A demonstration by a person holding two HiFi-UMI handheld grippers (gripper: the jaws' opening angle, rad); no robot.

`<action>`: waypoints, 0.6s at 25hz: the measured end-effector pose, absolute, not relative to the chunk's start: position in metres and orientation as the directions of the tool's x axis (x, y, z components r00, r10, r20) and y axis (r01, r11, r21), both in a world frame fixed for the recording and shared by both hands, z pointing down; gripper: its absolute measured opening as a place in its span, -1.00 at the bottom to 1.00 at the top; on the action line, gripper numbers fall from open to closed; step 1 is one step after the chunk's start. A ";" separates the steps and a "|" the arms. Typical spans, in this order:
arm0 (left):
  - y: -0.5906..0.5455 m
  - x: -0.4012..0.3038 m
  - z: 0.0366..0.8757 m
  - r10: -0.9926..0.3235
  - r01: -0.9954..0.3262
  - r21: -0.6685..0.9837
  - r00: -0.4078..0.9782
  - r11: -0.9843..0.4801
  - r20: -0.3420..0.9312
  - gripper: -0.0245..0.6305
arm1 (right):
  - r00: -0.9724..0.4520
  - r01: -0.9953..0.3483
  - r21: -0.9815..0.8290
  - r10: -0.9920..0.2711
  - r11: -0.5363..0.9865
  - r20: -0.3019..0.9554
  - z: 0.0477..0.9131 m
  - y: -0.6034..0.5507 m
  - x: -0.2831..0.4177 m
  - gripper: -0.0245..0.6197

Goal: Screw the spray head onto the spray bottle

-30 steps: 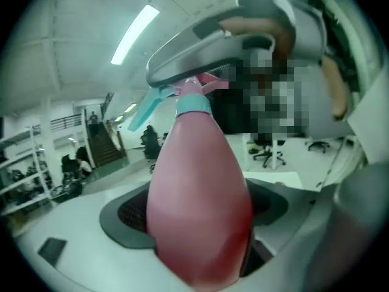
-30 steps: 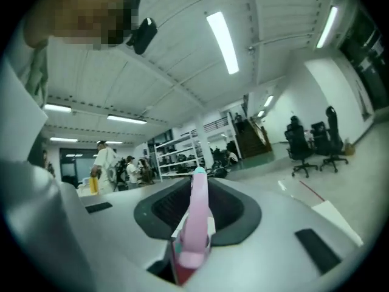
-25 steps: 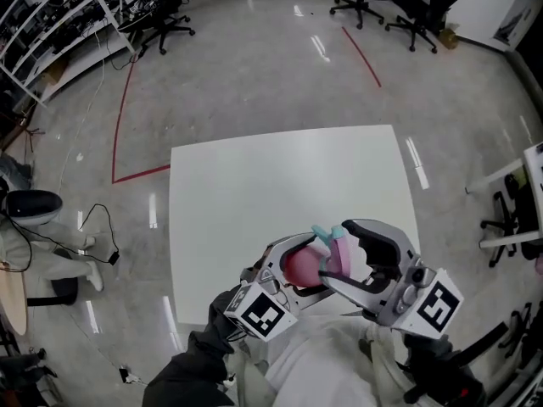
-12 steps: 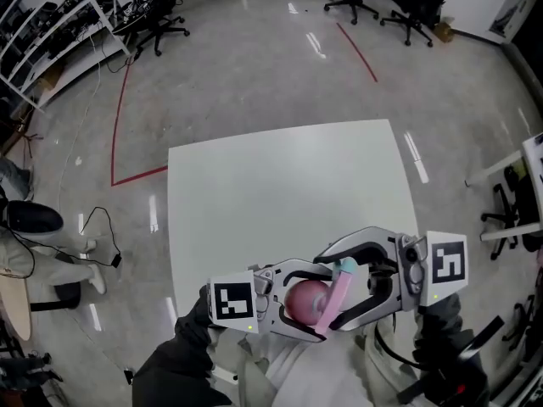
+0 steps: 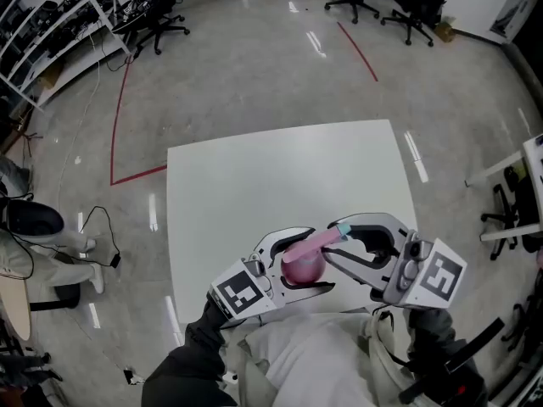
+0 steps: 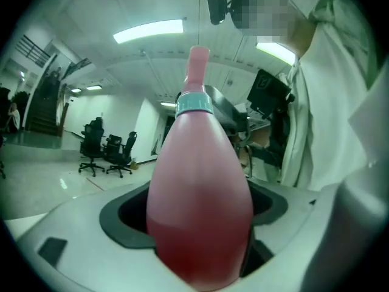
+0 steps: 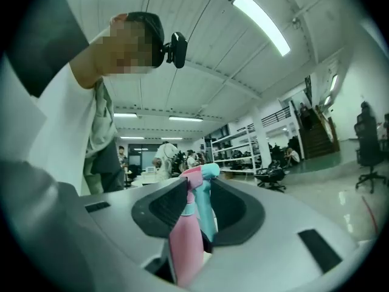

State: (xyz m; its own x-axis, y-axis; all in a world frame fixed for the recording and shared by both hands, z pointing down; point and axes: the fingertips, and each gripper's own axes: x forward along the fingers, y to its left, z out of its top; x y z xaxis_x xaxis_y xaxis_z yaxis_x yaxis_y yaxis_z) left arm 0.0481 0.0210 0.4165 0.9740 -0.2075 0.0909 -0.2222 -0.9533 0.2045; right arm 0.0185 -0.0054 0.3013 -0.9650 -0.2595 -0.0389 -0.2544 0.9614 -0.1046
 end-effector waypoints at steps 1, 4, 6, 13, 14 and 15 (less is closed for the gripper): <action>0.016 0.049 0.420 -0.245 -0.261 0.193 0.964 -0.946 0.104 0.43 | -0.954 -0.295 -0.095 -0.299 0.951 -0.023 0.304 -0.008 0.019 -0.62; 0.007 0.052 0.421 -0.301 -0.319 0.155 0.945 -0.935 0.128 0.43 | -0.939 -0.344 -0.103 -0.345 0.933 0.008 0.304 -0.012 0.025 -0.62; 0.005 0.053 0.422 -0.299 -0.319 0.142 0.943 -0.937 0.148 0.43 | -0.936 -0.351 -0.110 -0.351 0.930 0.022 0.303 -0.014 0.028 -0.62; 0.013 0.051 0.467 -0.275 -0.290 0.057 0.944 -0.955 0.184 0.43 | -0.944 -0.328 -0.057 -0.325 0.943 0.047 0.345 0.001 0.027 -0.62; 0.015 0.051 0.474 -0.269 -0.283 0.052 0.945 -0.958 0.186 0.43 | -0.945 -0.327 -0.059 -0.324 0.943 0.052 0.353 0.002 0.029 -0.62; 0.016 0.051 0.482 -0.263 -0.278 0.053 0.945 -0.959 0.193 0.43 | -0.944 -0.329 -0.065 -0.326 0.942 0.055 0.361 0.002 0.030 -0.62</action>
State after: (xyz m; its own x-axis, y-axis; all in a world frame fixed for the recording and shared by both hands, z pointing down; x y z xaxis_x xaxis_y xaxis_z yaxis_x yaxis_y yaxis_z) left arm 0.0507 0.0157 0.4821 0.9454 -0.2629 0.1927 -0.2776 -0.9592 0.0532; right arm 0.0300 0.0018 0.3612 -0.9438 -0.3259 0.0551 -0.3291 0.9421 -0.0650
